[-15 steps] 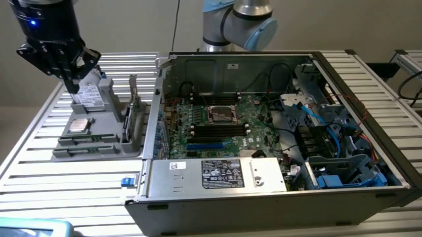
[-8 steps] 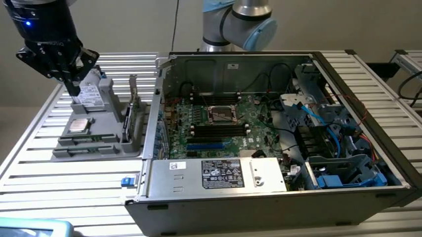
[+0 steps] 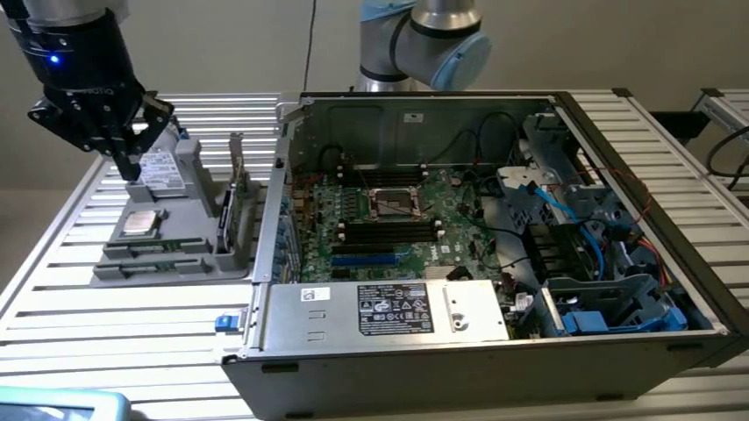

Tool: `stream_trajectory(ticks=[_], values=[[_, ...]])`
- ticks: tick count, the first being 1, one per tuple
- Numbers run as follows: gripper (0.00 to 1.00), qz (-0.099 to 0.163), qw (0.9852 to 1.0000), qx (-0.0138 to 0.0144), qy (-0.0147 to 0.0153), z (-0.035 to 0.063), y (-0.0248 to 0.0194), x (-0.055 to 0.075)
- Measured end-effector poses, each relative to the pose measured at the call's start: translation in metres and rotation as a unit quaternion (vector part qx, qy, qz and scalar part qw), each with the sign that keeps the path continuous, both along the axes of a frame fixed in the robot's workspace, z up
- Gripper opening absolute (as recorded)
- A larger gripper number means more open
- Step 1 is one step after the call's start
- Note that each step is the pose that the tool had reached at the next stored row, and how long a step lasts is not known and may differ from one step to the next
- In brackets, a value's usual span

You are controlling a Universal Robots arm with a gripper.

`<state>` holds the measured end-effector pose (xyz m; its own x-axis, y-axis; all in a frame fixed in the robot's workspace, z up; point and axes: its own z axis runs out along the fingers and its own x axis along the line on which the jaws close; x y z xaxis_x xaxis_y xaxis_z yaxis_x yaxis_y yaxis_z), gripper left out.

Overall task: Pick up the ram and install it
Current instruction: 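Reach for the ram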

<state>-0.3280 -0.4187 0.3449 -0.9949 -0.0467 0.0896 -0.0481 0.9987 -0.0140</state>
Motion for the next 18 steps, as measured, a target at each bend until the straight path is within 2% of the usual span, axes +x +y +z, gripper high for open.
stream_trajectory(ticks=[4,8,15,18], values=[[0.11,0.036,0.9994,0.0004,0.0000,-0.0073,0.0000,0.000],[0.11,0.055,0.9985,0.0003,0.0000,-0.0146,0.0001,-0.003],[0.11,0.068,0.9977,0.0003,-0.0001,-0.0273,0.0001,-0.012],[0.11,0.068,0.9977,0.0002,-0.0003,-0.0286,0.0001,-0.012]])
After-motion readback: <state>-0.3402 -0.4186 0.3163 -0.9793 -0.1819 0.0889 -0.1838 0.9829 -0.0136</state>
